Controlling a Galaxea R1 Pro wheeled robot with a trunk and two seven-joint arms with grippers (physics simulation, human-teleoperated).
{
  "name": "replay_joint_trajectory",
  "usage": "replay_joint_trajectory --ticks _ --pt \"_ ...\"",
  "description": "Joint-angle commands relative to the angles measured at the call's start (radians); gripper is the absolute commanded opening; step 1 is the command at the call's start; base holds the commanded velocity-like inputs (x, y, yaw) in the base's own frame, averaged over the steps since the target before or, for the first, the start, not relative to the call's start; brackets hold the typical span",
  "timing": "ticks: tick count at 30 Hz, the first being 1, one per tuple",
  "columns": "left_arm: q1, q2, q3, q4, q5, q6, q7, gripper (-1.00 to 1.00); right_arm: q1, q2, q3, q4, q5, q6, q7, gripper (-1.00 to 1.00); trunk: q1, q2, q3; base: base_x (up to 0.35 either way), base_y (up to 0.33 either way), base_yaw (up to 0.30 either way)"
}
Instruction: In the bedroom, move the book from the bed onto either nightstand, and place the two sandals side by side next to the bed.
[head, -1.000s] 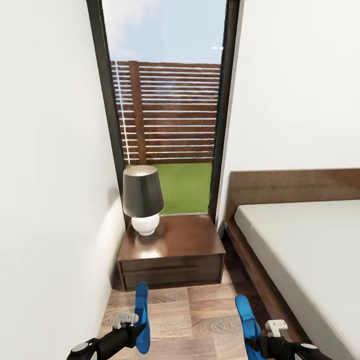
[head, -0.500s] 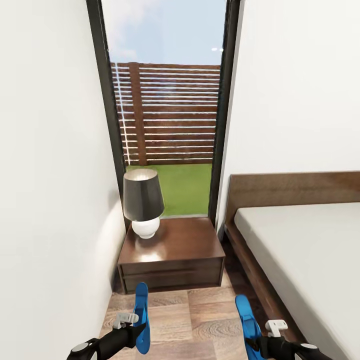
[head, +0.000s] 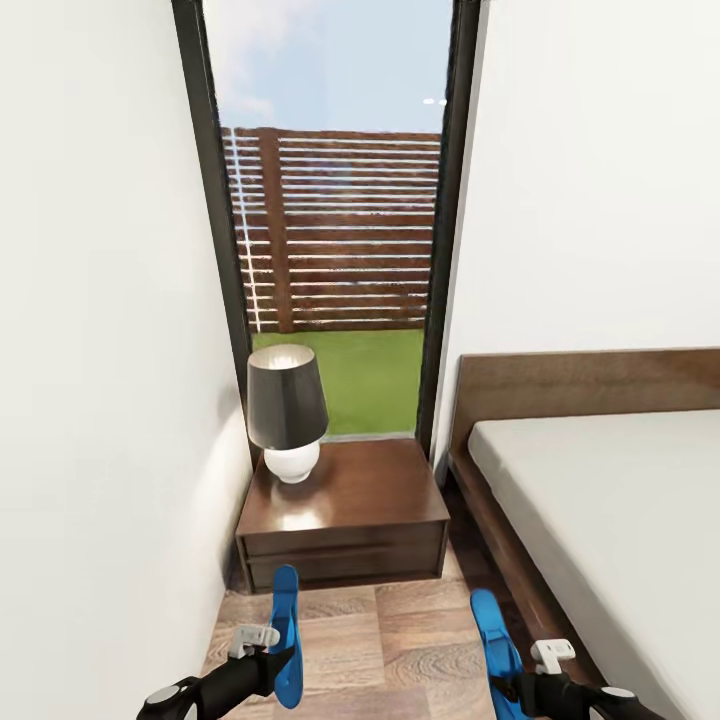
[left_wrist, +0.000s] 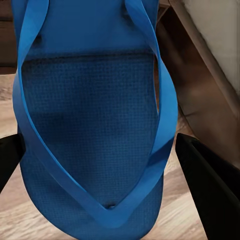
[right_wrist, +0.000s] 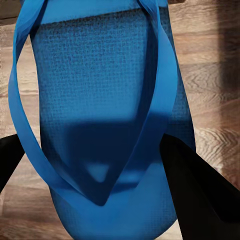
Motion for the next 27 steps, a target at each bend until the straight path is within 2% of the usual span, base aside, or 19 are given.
replay_joint_trajectory --ticks 1,27 --pt "-0.001 -0.001 0.006 0.0 -0.004 0.001 -0.006 -1.0 -0.001 0.0 0.01 0.001 -0.009 -0.003 0.002 -1.0 -0.004 0.007 0.002 0.0 0.0 0.0" --pt "-0.001 -0.001 0.006 0.0 -0.005 0.001 -0.005 -1.0 0.0 0.0 0.01 0.001 -0.009 -0.003 0.002 -1.0 -0.104 0.189 0.084 0.0 0.0 0.0"
